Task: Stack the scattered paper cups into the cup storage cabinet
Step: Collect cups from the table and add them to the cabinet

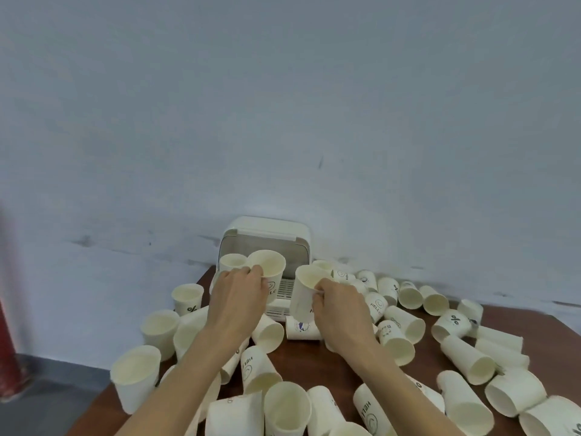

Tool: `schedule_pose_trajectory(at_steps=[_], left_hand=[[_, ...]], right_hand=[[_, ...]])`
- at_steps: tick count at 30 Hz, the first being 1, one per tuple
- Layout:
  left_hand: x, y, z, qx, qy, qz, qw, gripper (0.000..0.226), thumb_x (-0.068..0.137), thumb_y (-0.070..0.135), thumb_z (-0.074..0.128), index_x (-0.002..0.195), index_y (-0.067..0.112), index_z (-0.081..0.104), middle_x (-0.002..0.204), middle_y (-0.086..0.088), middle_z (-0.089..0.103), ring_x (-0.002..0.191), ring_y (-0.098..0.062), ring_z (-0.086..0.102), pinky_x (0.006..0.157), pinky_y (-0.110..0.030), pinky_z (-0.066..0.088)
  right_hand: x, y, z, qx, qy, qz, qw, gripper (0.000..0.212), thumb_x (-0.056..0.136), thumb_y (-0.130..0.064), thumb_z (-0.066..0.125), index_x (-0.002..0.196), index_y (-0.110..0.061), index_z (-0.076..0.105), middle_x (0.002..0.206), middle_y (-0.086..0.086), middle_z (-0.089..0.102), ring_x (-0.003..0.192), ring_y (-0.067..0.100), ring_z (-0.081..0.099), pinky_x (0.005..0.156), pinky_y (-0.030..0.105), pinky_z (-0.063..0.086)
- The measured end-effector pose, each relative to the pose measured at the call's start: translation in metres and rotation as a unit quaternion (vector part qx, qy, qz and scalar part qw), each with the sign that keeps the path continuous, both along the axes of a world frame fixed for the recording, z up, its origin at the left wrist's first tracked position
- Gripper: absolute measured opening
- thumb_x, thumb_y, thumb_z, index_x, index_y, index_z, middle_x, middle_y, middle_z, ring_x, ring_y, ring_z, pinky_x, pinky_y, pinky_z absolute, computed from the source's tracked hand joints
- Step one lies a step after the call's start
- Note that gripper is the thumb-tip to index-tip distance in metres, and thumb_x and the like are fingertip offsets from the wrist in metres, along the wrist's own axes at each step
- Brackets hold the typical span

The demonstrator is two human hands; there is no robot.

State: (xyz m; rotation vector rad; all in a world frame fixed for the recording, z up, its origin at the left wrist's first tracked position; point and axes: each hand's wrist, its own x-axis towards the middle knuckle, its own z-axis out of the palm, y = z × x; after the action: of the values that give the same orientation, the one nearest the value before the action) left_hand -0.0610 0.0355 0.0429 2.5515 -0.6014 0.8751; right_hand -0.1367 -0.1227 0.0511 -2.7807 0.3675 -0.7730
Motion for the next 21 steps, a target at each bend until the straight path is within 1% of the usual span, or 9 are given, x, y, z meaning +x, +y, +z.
schedule_pose_trajectory(at_steps=[4,7,9,11,12,14,18,19,21], left_hand=[[0.036,0.006,-0.006,-0.001,0.001,0.032,0.999,0.023,0.096,0.022,0.046,0.088,0.013,0.065,0.084,-0.005,0.068,0.076,-0.027,0.06,0.071,-0.035,0.041],[0.057,0.009,-0.008,0.001,0.006,0.06,0.998,0.024,0.097,0.021,0.045,0.086,0.013,0.064,0.084,-0.006,0.068,0.077,-0.027,0.059,0.066,-0.033,0.034],[0.072,0.009,-0.01,0.003,0.009,0.064,0.998,0.021,0.094,0.018,0.052,0.079,0.011,0.064,0.078,-0.007,0.067,0.071,-0.029,0.059,0.062,-0.032,0.033],[0.087,0.008,-0.014,0.007,0.002,0.068,0.998,0.018,0.088,0.013,0.061,0.07,0.011,0.063,0.067,-0.008,0.065,0.06,-0.029,0.057,0.059,-0.032,0.033],[0.095,0.007,-0.017,0.007,0.002,0.074,0.997,0.018,0.086,0.012,0.062,0.068,0.01,0.063,0.065,-0.008,0.064,0.058,-0.029,0.056,0.059,-0.032,0.035],[0.107,0.006,-0.019,0.013,0.001,0.085,0.996,0.015,0.083,0.01,0.064,0.069,0.01,0.063,0.063,-0.008,0.063,0.057,-0.029,0.056,0.061,-0.034,0.039],[0.126,0.003,-0.022,0.01,-0.01,0.107,0.994,0.01,0.076,0.004,0.071,0.071,0.008,0.063,0.062,-0.007,0.061,0.055,-0.027,0.056,0.06,-0.034,0.043],[0.131,0.003,-0.023,0.011,-0.009,0.113,0.994,0.009,0.076,0.003,0.07,0.074,0.009,0.063,0.064,-0.007,0.062,0.058,-0.026,0.057,0.061,-0.034,0.043],[0.138,0.002,-0.025,0.019,0.004,0.117,0.993,0.007,0.085,0.005,0.059,0.086,0.01,0.063,0.078,-0.006,0.066,0.072,-0.026,0.06,0.071,-0.034,0.042]], right_hand=[[0.04,0.004,-0.001,0.004,0.007,0.015,1.0,0.016,0.09,-0.016,0.042,0.086,-0.015,0.057,0.08,0.004,0.064,0.076,0.026,0.057,0.062,0.035,0.046],[0.067,0.007,-0.002,0.0,0.015,0.022,1.0,0.016,0.09,-0.014,0.041,0.085,-0.014,0.057,0.079,0.005,0.062,0.073,0.027,0.052,0.058,0.033,0.039],[0.084,0.008,-0.001,0.0,0.011,0.028,1.0,0.018,0.09,-0.013,0.041,0.089,-0.012,0.059,0.082,0.007,0.063,0.074,0.029,0.054,0.058,0.033,0.039],[0.1,0.009,-0.001,-0.011,0.009,0.032,0.999,0.019,0.091,-0.013,0.041,0.091,-0.011,0.059,0.085,0.008,0.065,0.077,0.03,0.057,0.058,0.032,0.037],[0.108,0.009,-0.001,-0.018,0.009,0.033,0.999,0.019,0.092,-0.012,0.041,0.092,-0.011,0.06,0.087,0.008,0.065,0.078,0.03,0.058,0.058,0.032,0.036],[0.124,0.011,-0.001,-0.015,0.002,0.035,0.999,0.022,0.092,-0.012,0.04,0.098,-0.011,0.062,0.09,0.009,0.066,0.081,0.031,0.058,0.059,0.033,0.036],[0.151,0.015,0.0,-0.007,-0.027,0.041,0.999,0.025,0.094,-0.014,0.039,0.103,-0.011,0.062,0.091,0.01,0.064,0.081,0.033,0.057,0.065,0.037,0.047],[0.157,0.016,-0.001,-0.008,-0.032,0.043,0.999,0.025,0.095,-0.014,0.038,0.103,-0.011,0.061,0.09,0.009,0.064,0.08,0.031,0.057,0.066,0.038,0.048],[0.168,0.017,-0.004,-0.016,-0.039,0.045,0.998,0.025,0.095,-0.014,0.038,0.104,-0.011,0.061,0.087,0.007,0.063,0.078,0.029,0.058,0.067,0.039,0.05]])
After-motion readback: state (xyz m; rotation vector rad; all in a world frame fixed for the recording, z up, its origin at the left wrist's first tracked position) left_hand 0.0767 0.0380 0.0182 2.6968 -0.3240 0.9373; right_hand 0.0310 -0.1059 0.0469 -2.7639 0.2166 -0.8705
